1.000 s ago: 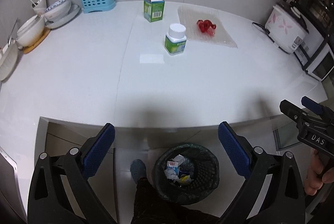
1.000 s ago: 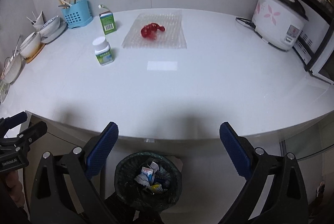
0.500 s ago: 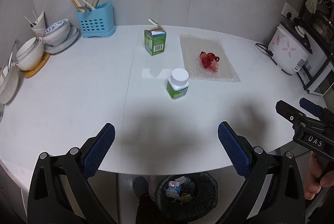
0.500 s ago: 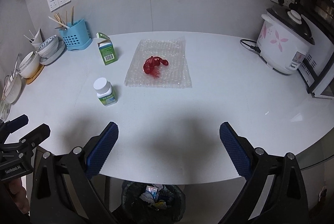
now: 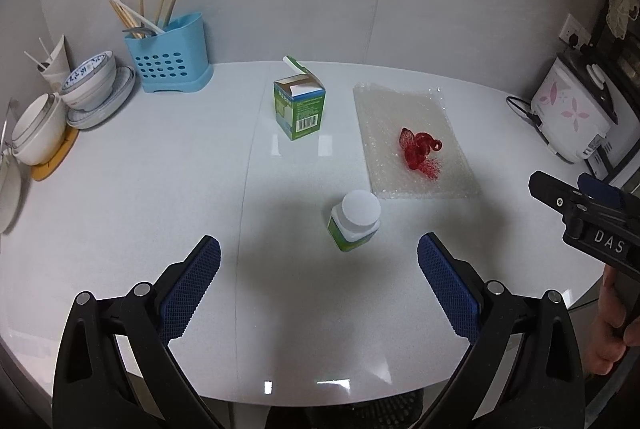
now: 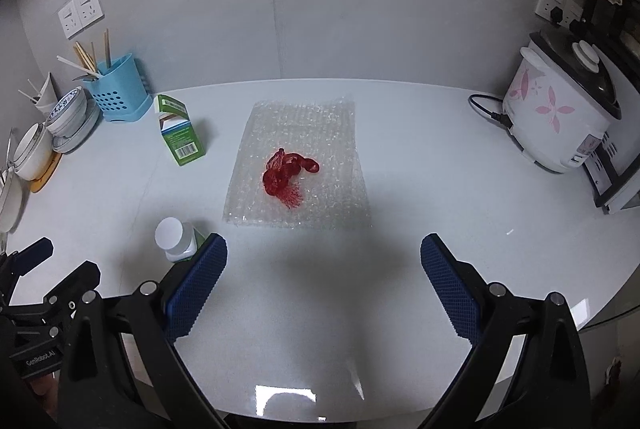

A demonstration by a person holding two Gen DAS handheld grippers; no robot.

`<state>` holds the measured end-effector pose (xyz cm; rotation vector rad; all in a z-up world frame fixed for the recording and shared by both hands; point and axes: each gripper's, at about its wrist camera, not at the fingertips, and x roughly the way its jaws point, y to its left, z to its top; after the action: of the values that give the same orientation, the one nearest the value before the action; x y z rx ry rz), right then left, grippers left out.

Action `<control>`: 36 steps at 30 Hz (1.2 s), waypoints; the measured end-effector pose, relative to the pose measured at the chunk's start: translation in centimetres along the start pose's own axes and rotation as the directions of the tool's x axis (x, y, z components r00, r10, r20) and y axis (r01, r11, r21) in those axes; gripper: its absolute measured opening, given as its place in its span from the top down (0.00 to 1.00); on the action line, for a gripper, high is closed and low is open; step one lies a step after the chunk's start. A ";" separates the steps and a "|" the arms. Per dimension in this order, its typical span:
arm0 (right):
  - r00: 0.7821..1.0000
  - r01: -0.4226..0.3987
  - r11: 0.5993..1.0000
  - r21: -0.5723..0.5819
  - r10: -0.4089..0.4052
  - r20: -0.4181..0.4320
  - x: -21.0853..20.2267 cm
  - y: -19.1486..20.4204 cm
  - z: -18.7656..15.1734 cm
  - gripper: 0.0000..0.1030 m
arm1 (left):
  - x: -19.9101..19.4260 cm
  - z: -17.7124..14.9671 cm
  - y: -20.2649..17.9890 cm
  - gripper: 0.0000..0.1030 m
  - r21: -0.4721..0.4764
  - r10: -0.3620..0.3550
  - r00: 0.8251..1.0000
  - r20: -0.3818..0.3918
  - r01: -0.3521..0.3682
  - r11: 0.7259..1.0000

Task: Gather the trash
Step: 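Grasp the white pill bottle with the left tool while the right tool grasps the red mesh bag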

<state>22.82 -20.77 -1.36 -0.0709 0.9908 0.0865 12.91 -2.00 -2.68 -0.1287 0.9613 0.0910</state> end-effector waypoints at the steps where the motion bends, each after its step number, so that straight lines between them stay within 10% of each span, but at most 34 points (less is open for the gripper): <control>1: 1.000 0.005 1.000 0.001 -0.005 -0.006 0.6 0.1 0.5 0.09 | 0.4 0.2 0.0 0.06 0.001 0.001 1.000 -0.004 -0.001 1.000; 15: 0.986 0.011 0.998 0.055 -0.002 -0.168 10.5 1.6 5.6 0.09 | 8.1 1.0 0.0 0.06 0.006 -0.030 0.995 -0.091 0.031 1.000; 28: 0.949 0.024 0.991 0.131 0.019 -0.314 18.2 3.3 7.7 0.29 | 11.8 0.3 -1.0 0.07 0.086 -0.051 0.991 -0.124 0.062 0.994; 36: 0.936 0.028 0.986 0.166 0.032 -0.351 20.3 3.6 7.8 0.37 | 13.5 0.3 -1.0 0.23 0.082 -0.083 0.984 -0.158 0.097 0.992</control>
<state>39.98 -15.59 -14.19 0.0730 1.3543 -0.0097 21.03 -2.65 -13.53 -0.0977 1.1109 -0.0465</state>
